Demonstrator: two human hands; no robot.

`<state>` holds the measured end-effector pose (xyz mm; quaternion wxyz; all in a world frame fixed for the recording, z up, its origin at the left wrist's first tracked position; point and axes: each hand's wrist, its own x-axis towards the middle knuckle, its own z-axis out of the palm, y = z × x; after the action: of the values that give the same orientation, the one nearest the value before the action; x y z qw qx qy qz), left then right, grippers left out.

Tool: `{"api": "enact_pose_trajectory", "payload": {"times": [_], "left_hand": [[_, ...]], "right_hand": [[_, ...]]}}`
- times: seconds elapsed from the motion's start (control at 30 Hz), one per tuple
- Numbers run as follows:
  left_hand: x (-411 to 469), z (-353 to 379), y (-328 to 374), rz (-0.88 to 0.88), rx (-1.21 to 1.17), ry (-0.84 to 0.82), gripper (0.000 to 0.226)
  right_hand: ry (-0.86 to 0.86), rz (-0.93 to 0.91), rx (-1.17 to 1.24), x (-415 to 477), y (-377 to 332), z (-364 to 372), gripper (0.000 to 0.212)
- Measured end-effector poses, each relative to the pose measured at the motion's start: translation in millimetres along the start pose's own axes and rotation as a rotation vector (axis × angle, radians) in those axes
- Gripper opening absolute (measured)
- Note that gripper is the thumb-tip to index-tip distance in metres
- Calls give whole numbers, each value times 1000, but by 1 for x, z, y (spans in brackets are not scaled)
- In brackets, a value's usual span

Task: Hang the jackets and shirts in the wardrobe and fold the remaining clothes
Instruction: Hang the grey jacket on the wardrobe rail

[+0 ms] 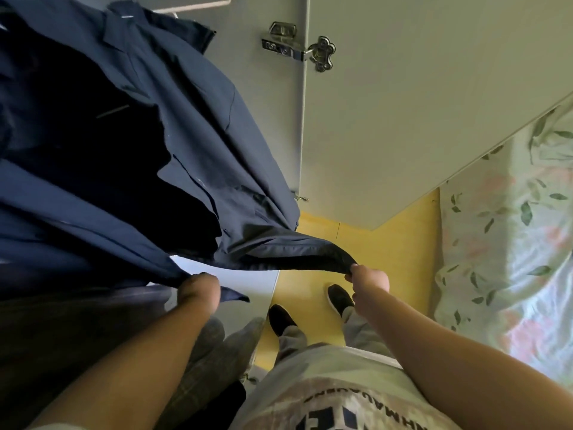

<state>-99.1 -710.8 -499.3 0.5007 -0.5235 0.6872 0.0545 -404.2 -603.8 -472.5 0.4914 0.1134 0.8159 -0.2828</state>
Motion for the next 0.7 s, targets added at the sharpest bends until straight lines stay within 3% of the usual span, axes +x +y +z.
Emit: {"api": "enact_pose_trajectory", "payload": {"times": [0.1,0.23,0.37,0.47,0.6,0.7], "left_hand": [[-25,5,25,77,-71,24,41],[-63,-10,49,107,-207,145,34],[-112,-40,55,185,-586,396,25],[-140,-57,54,143,-986,525,40],[-170,-79,55,11,-1316,548,38],[-189,-89,57,-72,-1544,539,41]], "right_hand": [[-127,-108,-65,-1,-3,9,12],[-254,-202,-239,-12,-10,13,19],[-515,-332,-284,-27,-24,1,22],[-690,-432,-371,-38,-31,-16,41],[-907,-457,-408,-51,-29,-43,46],[-977,-510,-504,-54,-23,-63,33]]}}
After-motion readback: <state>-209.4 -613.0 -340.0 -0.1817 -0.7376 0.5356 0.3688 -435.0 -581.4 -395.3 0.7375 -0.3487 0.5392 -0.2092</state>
